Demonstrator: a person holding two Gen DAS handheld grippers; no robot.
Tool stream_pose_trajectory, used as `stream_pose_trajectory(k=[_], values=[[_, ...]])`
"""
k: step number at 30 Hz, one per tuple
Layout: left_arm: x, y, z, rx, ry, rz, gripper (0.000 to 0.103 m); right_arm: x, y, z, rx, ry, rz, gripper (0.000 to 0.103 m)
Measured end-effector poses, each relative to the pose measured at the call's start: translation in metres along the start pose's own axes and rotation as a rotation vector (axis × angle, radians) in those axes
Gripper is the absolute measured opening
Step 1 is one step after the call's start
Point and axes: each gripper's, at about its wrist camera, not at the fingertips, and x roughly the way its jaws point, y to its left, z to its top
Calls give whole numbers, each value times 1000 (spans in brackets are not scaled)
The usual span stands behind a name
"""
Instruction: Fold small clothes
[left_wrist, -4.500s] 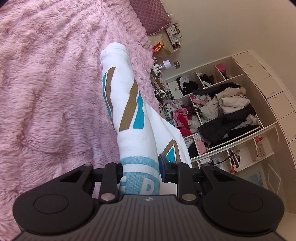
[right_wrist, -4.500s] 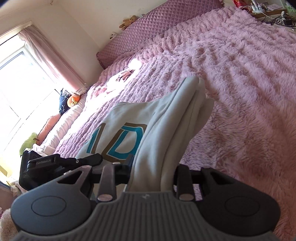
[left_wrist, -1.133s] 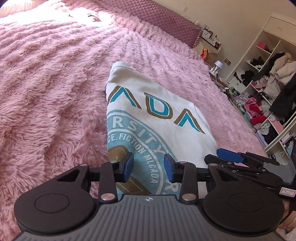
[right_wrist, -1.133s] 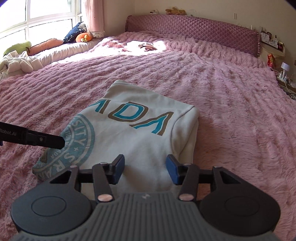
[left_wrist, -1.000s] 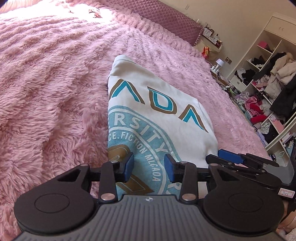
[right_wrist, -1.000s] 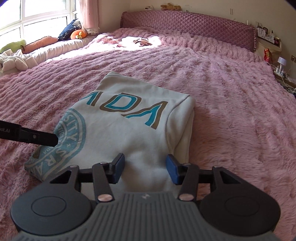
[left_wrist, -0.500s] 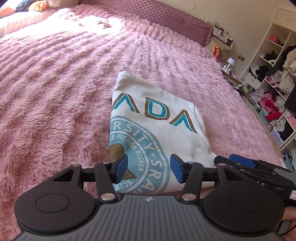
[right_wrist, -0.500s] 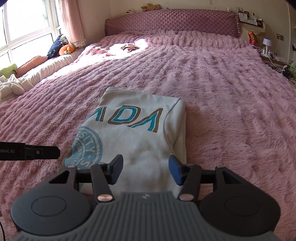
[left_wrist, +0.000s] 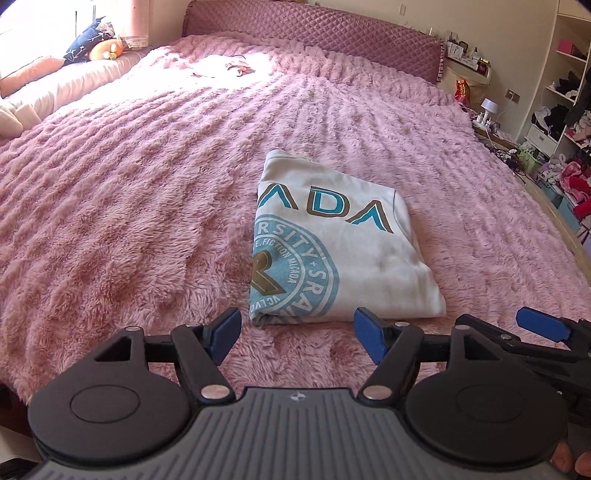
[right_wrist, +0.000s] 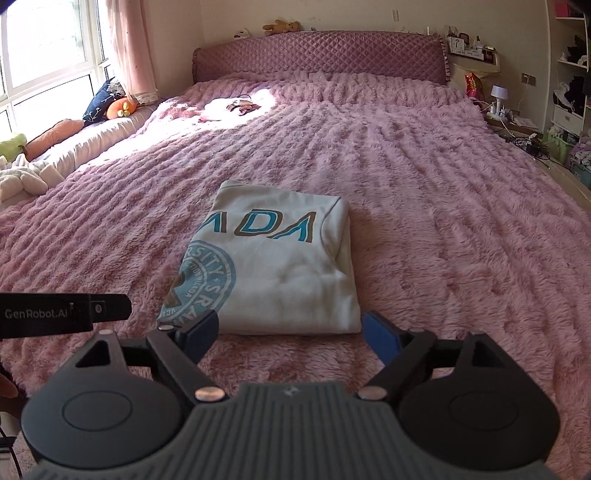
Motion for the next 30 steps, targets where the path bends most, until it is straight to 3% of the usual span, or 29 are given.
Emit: stream_pose_trajectory(k=[13,30], values=[[-11,-5,-33,-1,77,58,86,-31,13,-12,-36,6,-4,82],[-12,-3,-37,12,91,99,86,-24,21,-14,-47,38,-3,82]])
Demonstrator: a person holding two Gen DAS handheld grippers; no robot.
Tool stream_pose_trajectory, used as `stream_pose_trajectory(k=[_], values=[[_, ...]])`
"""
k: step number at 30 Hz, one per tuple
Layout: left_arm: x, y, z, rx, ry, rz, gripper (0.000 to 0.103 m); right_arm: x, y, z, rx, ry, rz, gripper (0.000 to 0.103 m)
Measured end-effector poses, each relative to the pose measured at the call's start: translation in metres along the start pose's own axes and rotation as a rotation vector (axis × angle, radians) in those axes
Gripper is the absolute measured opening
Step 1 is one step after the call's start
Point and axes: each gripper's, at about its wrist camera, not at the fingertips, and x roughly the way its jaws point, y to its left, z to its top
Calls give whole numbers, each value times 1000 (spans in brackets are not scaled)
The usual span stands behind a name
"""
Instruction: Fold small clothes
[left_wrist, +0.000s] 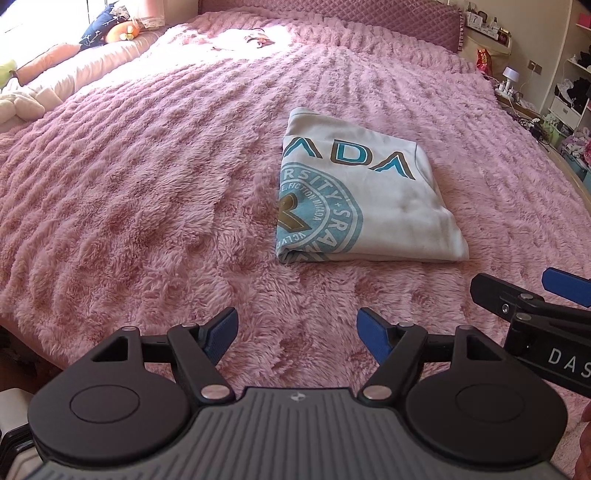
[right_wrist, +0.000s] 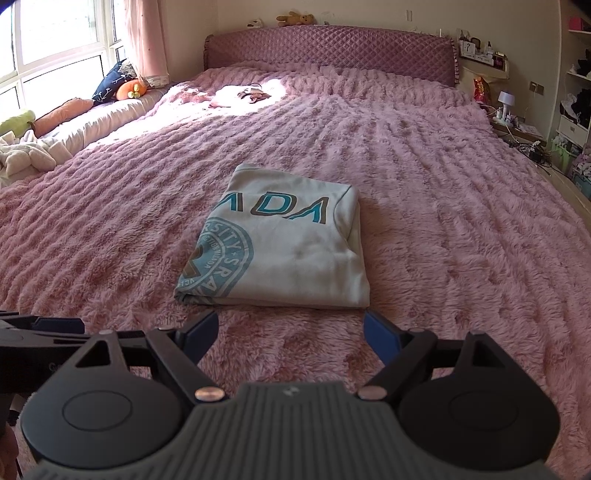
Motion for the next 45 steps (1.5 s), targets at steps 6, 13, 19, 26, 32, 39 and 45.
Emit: stream_pose_trajectory(k=[6,13,19,26,32,39,45], values=[[3,-1,0,19,7,36,86,1,0,-1,4,4,7,82],[6,-4,-2,40,19,56,86,3,1,-2,4,12,23,82],[7,-2,-1,35,18,36,86,3,2,-2,5,16,19,82],[9,-3,-1,38,26,32,87,6,2,-4,-1,27,24,82],[13,-6,-2,40,49,50,90,6,2,-4,-1,29,26,82],[13,-5,1,30,54,45,94,9,-1,-5,5,36,23,82],[14,-4,2,29,55,42,94,10,-3,-5,8,37,22,82]])
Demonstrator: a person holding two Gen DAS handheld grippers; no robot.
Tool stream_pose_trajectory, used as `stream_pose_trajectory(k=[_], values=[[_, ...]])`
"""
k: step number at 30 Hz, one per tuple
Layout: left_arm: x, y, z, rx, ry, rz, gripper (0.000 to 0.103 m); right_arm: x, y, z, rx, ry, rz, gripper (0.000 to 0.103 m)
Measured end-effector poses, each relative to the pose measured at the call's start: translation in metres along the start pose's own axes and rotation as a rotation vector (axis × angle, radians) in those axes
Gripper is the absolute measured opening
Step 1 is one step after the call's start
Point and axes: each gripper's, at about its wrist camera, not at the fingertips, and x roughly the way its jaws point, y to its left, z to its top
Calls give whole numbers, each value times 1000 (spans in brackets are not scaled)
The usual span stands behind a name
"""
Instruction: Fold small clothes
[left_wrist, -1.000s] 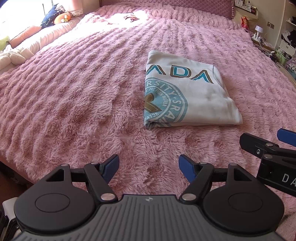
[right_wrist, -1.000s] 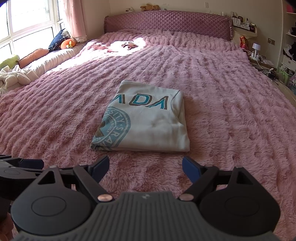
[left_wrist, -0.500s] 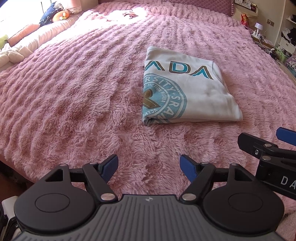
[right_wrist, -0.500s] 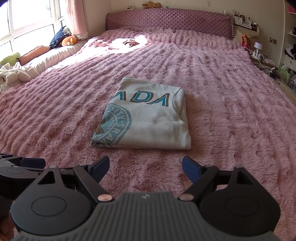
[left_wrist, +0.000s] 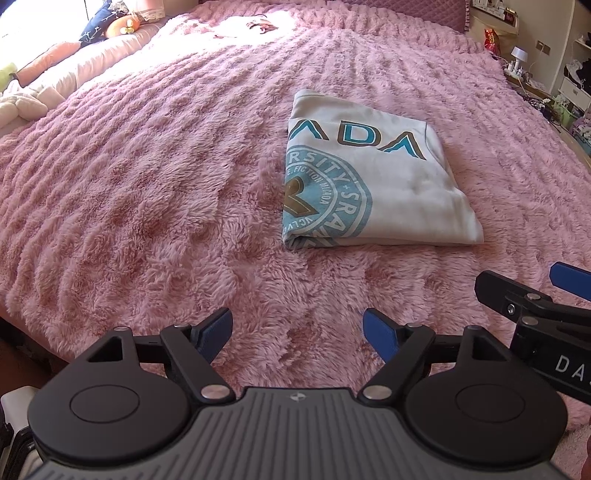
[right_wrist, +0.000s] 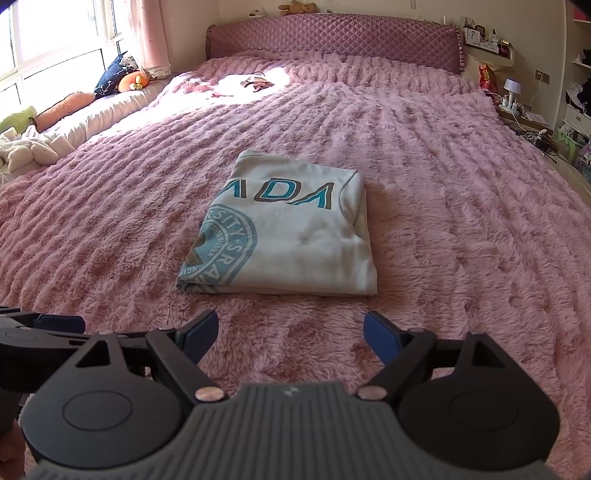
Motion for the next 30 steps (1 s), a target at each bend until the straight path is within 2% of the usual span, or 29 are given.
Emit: stream_pose_trajectory(k=[7,10,21,25,30], values=[[1,-4,2,5,17,0,94,1,0,1,1,5,0,82],[4,-1,3,-17,32,-25,94,1,0,1,3,6,-2,82],[5,-4,3,6,3,-33,96,6,-2,2,19,13,-8,82],[4,-5,2,13,-15,-40,92,7,-3,2,22,16,-9,82],[6,-6,4,18,2,-28,93,8,-3,2,22,16,-9,82]])
